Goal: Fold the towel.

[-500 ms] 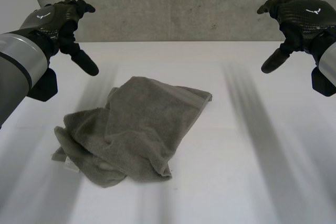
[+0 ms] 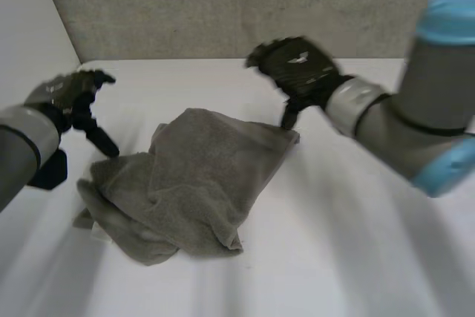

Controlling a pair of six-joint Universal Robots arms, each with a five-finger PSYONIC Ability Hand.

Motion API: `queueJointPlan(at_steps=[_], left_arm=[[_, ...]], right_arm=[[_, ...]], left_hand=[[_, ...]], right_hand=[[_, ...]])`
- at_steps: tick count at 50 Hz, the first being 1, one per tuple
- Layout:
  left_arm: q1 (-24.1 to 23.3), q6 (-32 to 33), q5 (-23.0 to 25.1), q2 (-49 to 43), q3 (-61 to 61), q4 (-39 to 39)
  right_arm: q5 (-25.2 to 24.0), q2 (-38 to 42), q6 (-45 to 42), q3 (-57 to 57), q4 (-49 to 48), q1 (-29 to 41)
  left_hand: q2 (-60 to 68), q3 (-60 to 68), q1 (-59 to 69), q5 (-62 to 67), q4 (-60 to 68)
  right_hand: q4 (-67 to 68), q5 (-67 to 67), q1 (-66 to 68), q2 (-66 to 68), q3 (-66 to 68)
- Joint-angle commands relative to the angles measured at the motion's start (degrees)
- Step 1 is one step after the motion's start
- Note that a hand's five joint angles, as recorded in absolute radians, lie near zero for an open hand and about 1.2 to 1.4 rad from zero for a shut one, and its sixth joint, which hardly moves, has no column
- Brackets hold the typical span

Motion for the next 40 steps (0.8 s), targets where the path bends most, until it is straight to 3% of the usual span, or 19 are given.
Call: queueJointPlan(at_steps=[1, 6, 15, 23, 26, 28, 29, 30, 31, 32, 34, 35, 36, 37, 38, 40], left_arm=[[2.89, 0.25, -0.04, -1.55, -11.42, 11.9], [5.18, 2.61, -0.04, -5.15, -15.47, 19.74], [5.8, 7.63, 0.14, -12.64, -18.38, 21.51], [5.36, 7.63, 0.14, -14.57, -19.35, 22.31], [5.09, 7.63, 0.14, -14.57, -18.91, 22.31], [4.92, 7.63, 0.14, -14.48, -18.56, 22.3], [4.92, 7.63, 0.14, -14.48, -18.56, 22.31], [4.74, 7.63, 0.23, -14.39, -18.38, 22.31], [4.74, 7.63, 0.23, -14.39, -18.38, 22.31], [4.48, 7.54, 0.23, -14.31, -18.21, 22.31], [3.95, 7.54, 0.31, -14.13, -18.03, 22.31], [3.08, 7.54, 0.66, -13.87, -17.94, 22.31], [2.03, 7.54, 1.19, -13.52, -17.77, 22.31], [2.02, 7.54, 1.19, -13.51, -17.77, 22.31], [0.97, 7.46, 1.8, -13.17, -17.68, 22.39], [0.0, 7.37, 2.51, -12.64, -17.68, 22.74]], right_arm=[[-1.68, 17.88, -3.34, -15.66, -0.01, 5.3], [-1.77, 27.73, -3.34, -26.55, -0.44, 7.5], [-2.38, 43.21, -3.43, -43.8, -0.71, 8.29], [-4.05, 46.57, -3.51, -46.28, -1.06, 8.91], [-4.32, 47.27, -3.51, -45.84, -0.01, 9.08], [-4.4, 47.36, -3.51, -45.66, 1.39, 9.08], [-4.4, 47.36, -3.51, -45.66, 1.4, 9.08], [-4.49, 47.45, -3.6, -45.57, 2.97, 9.08], [-4.41, 47.36, -3.6, -45.57, 4.46, 9.08], [-4.4, 47.36, -3.6, -45.57, 4.48, 9.08], [-4.4, 46.66, -3.69, -45.49, 6.32, 9.17], [-4.4, 46.66, -3.69, -45.48, 6.32, 9.17], [-4.32, 45.96, -3.69, -45.31, 6.93, 9.17], [-4.32, 45.95, -3.69, -45.31, 6.94, 9.17], [-4.14, 44.74, -3.78, -45.05, 7.72, 9.09], [-3.88, 43.14, -3.69, -44.43, 8.78, 9.0]], left_hand=[[0.53, 0.53, -0.02, -1.89, 0.55], [0.53, 0.53, -0.02, -1.89, 0.55], [0.53, 0.53, -0.02, -1.89, 0.55], [2.05, 2.05, 1.49, -0.38, 2.07], [7.09, 7.09, 6.54, 4.67, 7.11], [21.14, 21.14, 20.58, 18.72, 21.16], [21.22, 21.22, 20.66, 18.8, 21.24], [30.22, 30.22, 29.66, 27.79, 30.23], [30.31, 30.31, 29.75, 27.88, 30.32], [38.63, 38.63, 38.08, 36.21, 38.65], [45.28, 45.28, 44.72, 42.85, 45.3], [50.94, 50.94, 50.38, 48.52, 50.96], [54.49, 54.49, 53.94, 52.07, 54.51], [54.53, 54.53, 53.97, 52.11, 54.55], [59.69, 59.69, 59.13, 57.27, 59.71], [66.98, 66.98, 66.42, 64.55, 66.99]], right_hand=[[-5.22, -3.75, -3.56, -4.28, -3.94], [-5.22, -3.75, -3.56, -4.28, -3.94], [-5.22, -3.75, -3.56, -4.28, -3.94], [-5.22, -3.75, -3.56, -4.28, -3.94], [-5.22, -3.75, -3.56, -4.28, -3.94], [-2.85, -1.39, -1.19, -1.92, -1.58], [-2.78, -1.32, -1.12, -1.84, -1.51], [5.72, 7.18, 7.37, 6.65, 6.99], [12.63, 14.09, 14.28, 13.56, 13.9], [12.7, 14.16, 14.35, 13.63, 13.97], [41.81, 43.27, 43.47, 42.74, 43.08], [41.96, 43.43, 43.62, 42.9, 43.24], [55.12, 56.59, 56.78, 56.06, 56.39], [55.25, 56.72, 56.91, 56.19, 56.53], [64.69, 66.15, 66.35, 65.62, 65.96], [64.78, 66.25, 66.44, 65.72, 66.06]])
